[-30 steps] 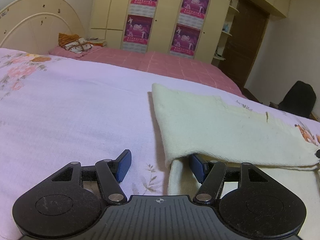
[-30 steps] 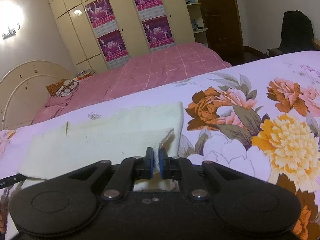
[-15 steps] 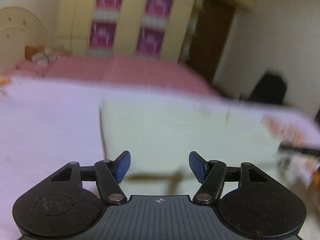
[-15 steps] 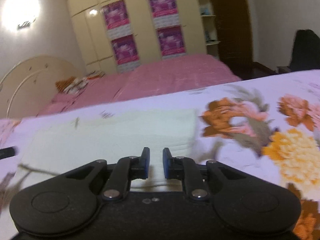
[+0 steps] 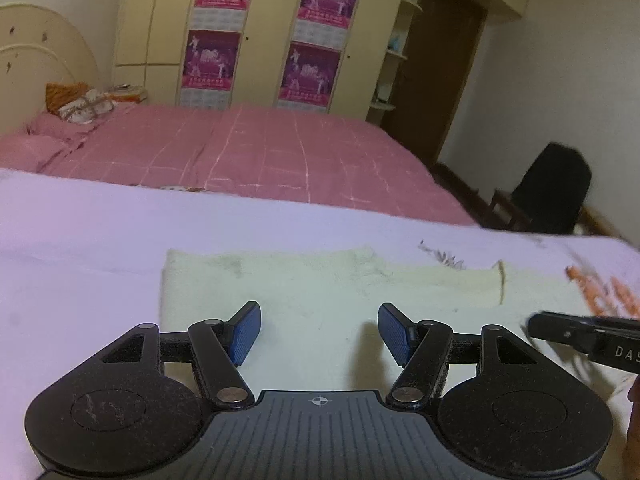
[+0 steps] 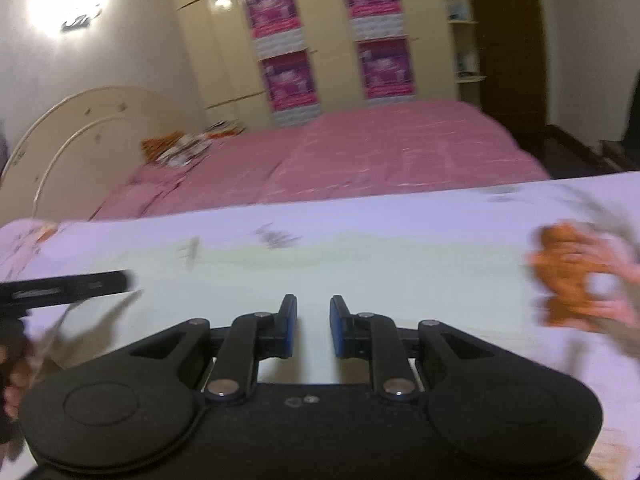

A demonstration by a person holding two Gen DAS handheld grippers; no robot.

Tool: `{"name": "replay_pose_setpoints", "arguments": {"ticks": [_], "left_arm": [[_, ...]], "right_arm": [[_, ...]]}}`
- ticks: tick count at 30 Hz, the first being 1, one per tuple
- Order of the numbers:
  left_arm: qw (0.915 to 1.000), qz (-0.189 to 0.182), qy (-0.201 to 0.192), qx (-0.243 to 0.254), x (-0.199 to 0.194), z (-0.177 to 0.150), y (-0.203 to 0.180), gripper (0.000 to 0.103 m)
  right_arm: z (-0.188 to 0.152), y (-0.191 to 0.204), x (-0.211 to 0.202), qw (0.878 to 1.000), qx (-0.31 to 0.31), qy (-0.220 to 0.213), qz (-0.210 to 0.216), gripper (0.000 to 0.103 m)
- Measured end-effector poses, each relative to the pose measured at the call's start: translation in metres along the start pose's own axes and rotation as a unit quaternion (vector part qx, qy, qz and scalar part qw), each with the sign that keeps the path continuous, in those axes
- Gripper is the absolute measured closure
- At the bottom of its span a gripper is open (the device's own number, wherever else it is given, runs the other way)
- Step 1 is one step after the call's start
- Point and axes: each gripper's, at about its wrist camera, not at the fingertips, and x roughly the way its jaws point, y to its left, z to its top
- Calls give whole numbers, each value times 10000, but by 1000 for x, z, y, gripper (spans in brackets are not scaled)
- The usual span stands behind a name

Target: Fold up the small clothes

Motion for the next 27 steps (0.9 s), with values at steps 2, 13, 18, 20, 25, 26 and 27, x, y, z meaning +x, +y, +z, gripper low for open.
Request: {"name": "replay_pose_setpoints", "arguments": {"ticks": [2, 13, 18, 20, 25, 26, 27], "left_arm": [[9999, 56, 4, 129, 4, -3, -2, 38], [9983, 141, -98, 563, -16, -10, 21, 38], [9974, 110, -369, 603, -48, -12, -12, 38], [9967, -155, -355, 714, -58, -24, -33, 38], [9934, -45, -52, 1147, -55, -48, -57, 38], [9946, -76, -38, 1032, -58, -49, -54, 38], [9954, -96, -19, 950, -61, -48, -52, 38]], "right_arm": [[0, 14, 12, 9999, -21, -24, 134, 83], [-17, -34, -22, 9974, -58, -92, -719, 87], [-19, -53, -47, 9961, 393, -278, -746, 79], [-21, -39, -58, 9970, 239, -479, -558, 78], [-39, -10, -58, 9977, -472, -104, -470, 80], [-45, -12, -57, 9964, -552, 52, -636, 81], [-50, -16, -58, 9955, -571, 98, -744, 81]]}}
